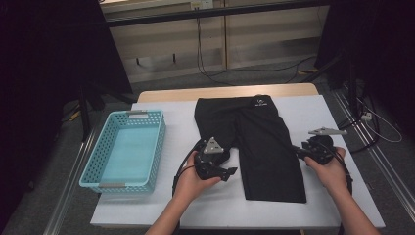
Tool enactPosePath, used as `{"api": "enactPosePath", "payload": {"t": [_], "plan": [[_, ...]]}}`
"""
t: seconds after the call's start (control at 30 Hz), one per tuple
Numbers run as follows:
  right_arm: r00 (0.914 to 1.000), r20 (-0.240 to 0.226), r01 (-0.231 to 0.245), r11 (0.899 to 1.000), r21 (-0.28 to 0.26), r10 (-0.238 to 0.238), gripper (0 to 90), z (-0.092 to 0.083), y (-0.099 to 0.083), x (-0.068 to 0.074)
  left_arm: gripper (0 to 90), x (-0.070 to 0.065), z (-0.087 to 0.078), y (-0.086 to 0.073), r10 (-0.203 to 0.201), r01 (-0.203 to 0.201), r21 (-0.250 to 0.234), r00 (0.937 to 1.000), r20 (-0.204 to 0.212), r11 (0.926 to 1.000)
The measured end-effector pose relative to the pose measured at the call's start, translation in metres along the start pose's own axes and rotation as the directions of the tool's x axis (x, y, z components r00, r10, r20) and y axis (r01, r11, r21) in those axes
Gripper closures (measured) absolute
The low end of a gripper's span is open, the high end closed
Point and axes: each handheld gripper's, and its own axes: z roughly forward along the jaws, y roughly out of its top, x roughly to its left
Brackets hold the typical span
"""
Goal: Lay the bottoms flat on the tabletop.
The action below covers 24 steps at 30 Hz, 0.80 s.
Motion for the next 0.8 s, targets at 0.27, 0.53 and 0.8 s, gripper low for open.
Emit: {"api": "enactPosePath", "payload": {"t": [0.27,0.53,0.8], "plan": [[0.9991,0.033,-0.025,1.000,0.009,0.025,74.1,0.043,0.017,-0.002,20.5,0.003,-0.005,-0.003,-0.004,0.004,-0.007,1.0000,-0.005,1.0000],[0.9998,-0.015,-0.011,0.999,0.042,0.012,90.0,0.040,0.017,-0.004,20.7,0.006,-0.009,-0.004,-0.006,0.006,-0.016,0.9998,-0.019,0.9999],[0.9995,0.030,0.011,0.998,0.062,-0.013,90.0,0.022,0.014,-0.021,20.6,0.006,-0.011,-0.005,-0.007,0.006,-0.015,0.9998,-0.020,0.9999]]}}
